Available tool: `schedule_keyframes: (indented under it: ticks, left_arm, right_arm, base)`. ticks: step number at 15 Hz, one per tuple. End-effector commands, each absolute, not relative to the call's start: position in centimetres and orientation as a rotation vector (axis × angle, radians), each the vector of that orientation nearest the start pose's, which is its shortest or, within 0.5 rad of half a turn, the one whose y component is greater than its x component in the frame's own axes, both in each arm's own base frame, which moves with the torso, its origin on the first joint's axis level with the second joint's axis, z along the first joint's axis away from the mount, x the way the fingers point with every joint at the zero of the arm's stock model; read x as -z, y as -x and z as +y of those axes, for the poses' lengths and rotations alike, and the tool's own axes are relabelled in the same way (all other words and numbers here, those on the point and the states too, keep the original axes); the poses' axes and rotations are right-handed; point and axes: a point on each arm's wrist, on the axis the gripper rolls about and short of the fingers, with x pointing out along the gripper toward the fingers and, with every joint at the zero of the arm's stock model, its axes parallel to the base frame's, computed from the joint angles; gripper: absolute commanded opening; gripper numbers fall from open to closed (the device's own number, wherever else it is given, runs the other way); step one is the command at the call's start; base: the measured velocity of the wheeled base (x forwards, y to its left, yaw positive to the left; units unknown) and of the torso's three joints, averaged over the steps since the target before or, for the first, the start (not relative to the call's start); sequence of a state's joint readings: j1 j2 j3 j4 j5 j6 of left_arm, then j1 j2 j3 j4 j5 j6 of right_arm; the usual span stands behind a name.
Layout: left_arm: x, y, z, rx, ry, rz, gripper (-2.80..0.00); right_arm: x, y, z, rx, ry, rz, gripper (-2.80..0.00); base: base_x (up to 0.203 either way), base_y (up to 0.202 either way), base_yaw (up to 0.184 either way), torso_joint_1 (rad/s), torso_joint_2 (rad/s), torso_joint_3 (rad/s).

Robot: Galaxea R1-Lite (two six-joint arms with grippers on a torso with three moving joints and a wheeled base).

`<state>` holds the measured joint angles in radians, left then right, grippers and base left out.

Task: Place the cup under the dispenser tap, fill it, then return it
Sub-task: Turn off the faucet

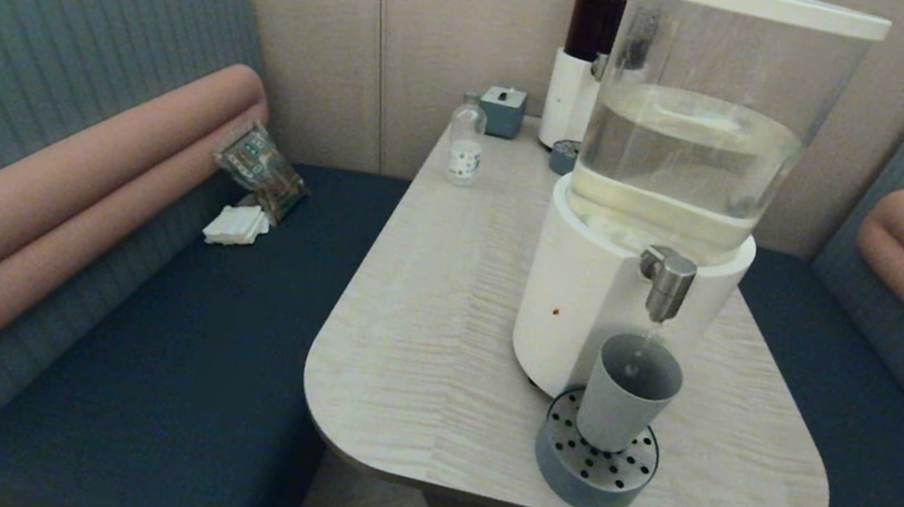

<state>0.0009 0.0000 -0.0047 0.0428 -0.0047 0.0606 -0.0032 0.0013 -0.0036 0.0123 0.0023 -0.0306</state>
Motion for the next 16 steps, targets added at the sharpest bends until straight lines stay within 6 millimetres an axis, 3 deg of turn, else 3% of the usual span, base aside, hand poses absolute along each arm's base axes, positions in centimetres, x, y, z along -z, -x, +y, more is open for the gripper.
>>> schedule_keyframes:
  ticks: [1, 5, 6, 9, 11, 13, 14, 16]
  left_arm:
    - [-7.2, 2.3, 0.0, 0.004, -0.061, 0.041, -2.80]
    - [-7.7, 2.5, 0.0, 0.009, -0.063, 0.024, -2.80]
    - [-8.9, 2.8, -0.1, 0.032, -0.065, -0.012, -2.80]
    - [-16.0, 3.0, -0.3, 0.129, -0.062, -0.081, -2.80]
    - [-23.1, 0.6, -0.4, 0.209, -0.037, -0.071, -2.80]
    - [-29.8, -3.2, -0.7, 0.317, -0.034, -0.049, -2.80]
    - [-32.2, -5.7, -0.9, 0.376, -0.057, -0.006, -2.80]
    - [-34.5, -10.6, -1.4, 0.479, -0.162, 0.090, -2.80]
  right_arm:
    - [-7.5, 2.3, 0.0, 0.003, 0.015, 0.007, -2.80]
    - [-7.6, 2.3, 0.0, 0.003, 0.012, 0.005, -2.80]
    - [-7.6, 2.3, 0.0, 0.003, 0.012, 0.005, -2.80]
    - [-7.6, 2.3, 0.0, 0.003, 0.011, 0.005, -2.80]
    - [-7.5, 2.3, 0.0, 0.003, 0.012, 0.006, -2.80]
    - [-7.5, 2.3, 0.0, 0.003, 0.012, 0.006, -2.80]
    - [-7.5, 2.3, 0.0, 0.003, 0.012, 0.006, -2.80]
    - [-7.5, 2.3, 0.0, 0.003, 0.012, 0.005, -2.80]
  base:
    - [0.000, 0.000, 0.000, 0.000, 0.00, 0.000]
    - [0.000, 0.000, 0.000, 0.000, 0.00, 0.000]
    - [0.000, 0.000, 0.000, 0.000, 0.00, 0.000]
    - [0.000, 0.000, 0.000, 0.000, 0.00, 0.000]
    - [0.000, 0.000, 0.000, 0.000, 0.00, 0.000]
    - [0.000, 0.000, 0.000, 0.000, 0.00, 0.000]
    - [0.000, 0.000, 0.000, 0.000, 0.00, 0.000]
    - [0.000, 0.000, 0.000, 0.000, 0.00, 0.000]
